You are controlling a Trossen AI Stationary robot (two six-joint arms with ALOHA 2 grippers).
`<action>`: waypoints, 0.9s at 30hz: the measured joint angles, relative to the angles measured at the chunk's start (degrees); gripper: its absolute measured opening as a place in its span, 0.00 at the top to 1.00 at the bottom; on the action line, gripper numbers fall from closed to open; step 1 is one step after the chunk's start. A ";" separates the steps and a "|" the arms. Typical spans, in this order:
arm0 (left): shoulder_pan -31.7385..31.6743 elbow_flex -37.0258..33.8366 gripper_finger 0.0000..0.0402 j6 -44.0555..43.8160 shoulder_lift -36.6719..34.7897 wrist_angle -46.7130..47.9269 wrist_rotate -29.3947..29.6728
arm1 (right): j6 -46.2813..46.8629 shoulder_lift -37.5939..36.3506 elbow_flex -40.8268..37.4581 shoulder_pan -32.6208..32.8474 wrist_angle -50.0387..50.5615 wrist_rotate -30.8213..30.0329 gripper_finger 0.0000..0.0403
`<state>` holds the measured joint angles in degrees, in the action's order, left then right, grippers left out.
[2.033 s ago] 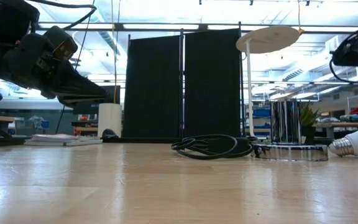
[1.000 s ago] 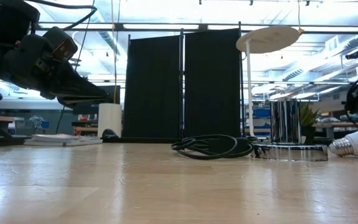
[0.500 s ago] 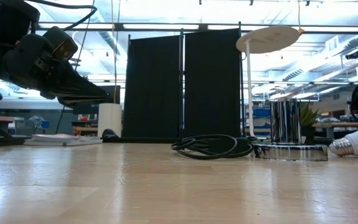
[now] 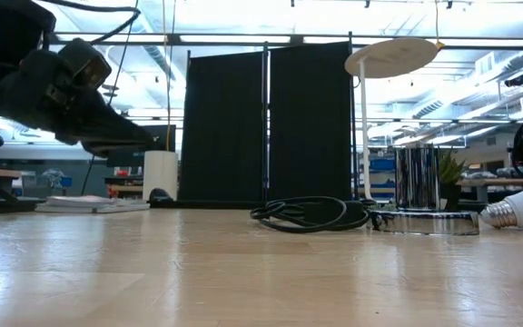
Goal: Screw lightbulb
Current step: Return to Home Position
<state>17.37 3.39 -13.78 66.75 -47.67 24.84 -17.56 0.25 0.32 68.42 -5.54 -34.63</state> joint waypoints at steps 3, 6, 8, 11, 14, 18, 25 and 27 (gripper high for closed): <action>0.00 -0.01 0.82 -0.87 -1.62 1.27 -0.02 | 0.00 0.00 0.00 0.00 -0.02 0.00 0.72; 0.00 0.00 0.82 -1.68 -6.73 6.27 0.00 | 0.00 0.00 0.00 0.00 -0.04 0.00 0.72; 0.00 -0.64 0.82 -1.56 -10.85 10.20 -0.04 | 0.00 0.00 0.00 0.00 -0.02 0.00 0.72; 0.00 -2.95 0.82 -2.16 -16.75 9.81 -0.01 | 0.00 0.01 0.00 0.00 -0.04 0.00 0.72; 0.00 -2.92 0.82 -0.72 -22.62 13.11 -1.24 | 0.01 0.02 0.00 0.00 -0.05 0.02 0.72; 0.00 -2.92 0.82 7.48 -28.78 18.71 -8.64 | 0.00 0.00 0.00 0.00 -0.07 0.01 0.72; 0.01 -2.92 0.82 9.04 -40.26 32.01 -10.96 | 0.01 0.00 0.00 0.00 -0.09 0.00 0.72; 0.02 -2.92 0.82 8.21 -44.12 38.01 -11.04 | 0.02 0.00 0.00 0.00 -0.13 0.00 0.72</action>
<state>17.38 0.47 -5.57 22.64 -9.66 13.80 -17.54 0.25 0.32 68.42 -5.67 -34.63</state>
